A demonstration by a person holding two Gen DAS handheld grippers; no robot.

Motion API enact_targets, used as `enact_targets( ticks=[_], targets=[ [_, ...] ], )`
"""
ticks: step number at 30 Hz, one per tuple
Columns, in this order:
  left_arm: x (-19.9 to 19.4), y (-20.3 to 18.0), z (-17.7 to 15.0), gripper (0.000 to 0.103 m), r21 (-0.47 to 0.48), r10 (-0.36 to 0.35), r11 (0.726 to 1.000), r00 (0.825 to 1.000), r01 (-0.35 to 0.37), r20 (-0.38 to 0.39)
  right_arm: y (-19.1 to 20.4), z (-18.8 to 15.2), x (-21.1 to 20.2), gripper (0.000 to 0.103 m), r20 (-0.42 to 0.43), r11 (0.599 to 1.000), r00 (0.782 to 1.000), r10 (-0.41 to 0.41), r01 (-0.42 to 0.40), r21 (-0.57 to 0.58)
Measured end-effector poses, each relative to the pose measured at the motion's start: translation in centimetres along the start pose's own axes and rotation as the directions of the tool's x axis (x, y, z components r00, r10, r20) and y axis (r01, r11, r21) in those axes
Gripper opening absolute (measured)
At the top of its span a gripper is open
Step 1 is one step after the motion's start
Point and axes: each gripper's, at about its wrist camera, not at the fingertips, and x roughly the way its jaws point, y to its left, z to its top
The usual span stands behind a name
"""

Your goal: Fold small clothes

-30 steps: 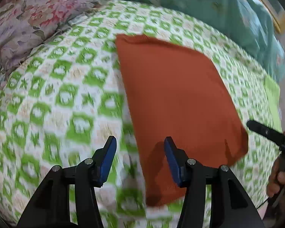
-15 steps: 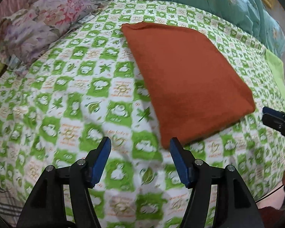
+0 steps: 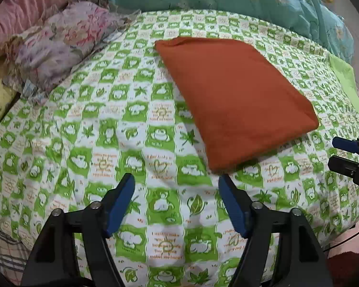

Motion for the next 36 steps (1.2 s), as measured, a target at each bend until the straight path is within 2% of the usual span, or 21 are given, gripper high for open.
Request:
enact_targets(
  ticks=[1,5,12,18,36],
  targets=[
    [-0.1,-0.2,0.3,0.080,0.006,0.003,1.000,1.000,-0.003,0.010,0.2,0.2,0.0,0.084,0.002,1.000,1.000,-0.003,0.003,-0.008],
    [0.0,-0.5,1.3,0.083,0.012,0.003,1.000,1.000,-0.003,0.029,0.5,1.3,0.4,0.086,0.013,0.999,1.000,-0.016,0.016,-0.032],
    [0.6,-0.7,3.3,0.084,0.024,0.028,0.999,0.998,-0.030,0.050,0.1,3.0,1.4,0.086,0.012,0.999,1.000,-0.025,0.025,-0.029],
    [1.7,-0.3,4.5,0.085,0.011,0.059,0.998,0.998,-0.059,0.037,-0.4,4.1,2.5,0.086,-0.008,1.000,1.000,-0.024,0.024,-0.017],
    [3.2,-1.6,4.6,0.087,0.029,0.060,0.998,0.998,-0.060,0.007,-0.2,6.3,4.8,0.086,-0.038,1.000,0.999,-0.002,0.001,-0.029]
  ],
)
